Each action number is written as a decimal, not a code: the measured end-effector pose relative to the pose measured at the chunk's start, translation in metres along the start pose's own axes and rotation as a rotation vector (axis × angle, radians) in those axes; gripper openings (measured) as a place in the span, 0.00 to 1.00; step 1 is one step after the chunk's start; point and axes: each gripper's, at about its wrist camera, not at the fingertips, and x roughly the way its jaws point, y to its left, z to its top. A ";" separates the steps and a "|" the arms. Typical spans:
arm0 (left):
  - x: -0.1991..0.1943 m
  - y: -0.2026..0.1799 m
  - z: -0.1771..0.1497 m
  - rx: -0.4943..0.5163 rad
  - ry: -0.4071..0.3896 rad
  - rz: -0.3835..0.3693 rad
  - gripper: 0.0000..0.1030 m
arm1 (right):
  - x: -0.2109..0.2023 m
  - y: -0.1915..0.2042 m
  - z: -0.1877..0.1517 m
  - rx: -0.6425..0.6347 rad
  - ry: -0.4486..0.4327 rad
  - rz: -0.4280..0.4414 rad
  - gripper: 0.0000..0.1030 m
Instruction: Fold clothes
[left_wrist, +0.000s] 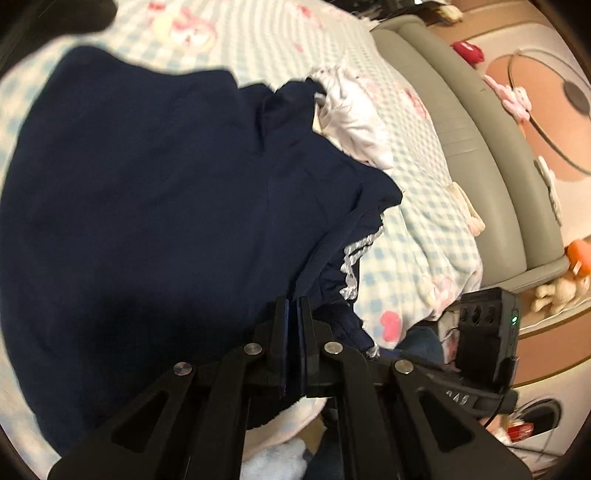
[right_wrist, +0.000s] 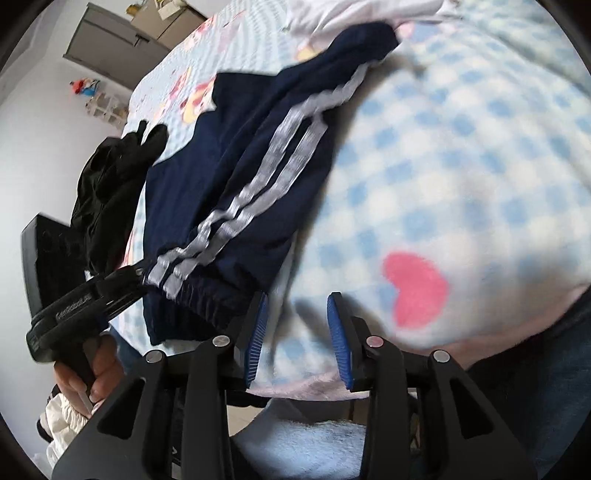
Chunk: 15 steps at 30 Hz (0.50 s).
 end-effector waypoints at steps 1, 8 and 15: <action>-0.001 0.000 -0.001 -0.002 0.002 -0.008 0.08 | 0.004 0.001 -0.002 -0.001 0.011 0.008 0.34; -0.009 -0.002 -0.012 0.002 -0.003 -0.068 0.43 | 0.004 0.005 -0.005 -0.009 0.003 0.041 0.34; -0.019 -0.017 -0.007 0.039 -0.018 -0.118 0.45 | -0.011 0.010 -0.007 -0.012 -0.055 0.067 0.34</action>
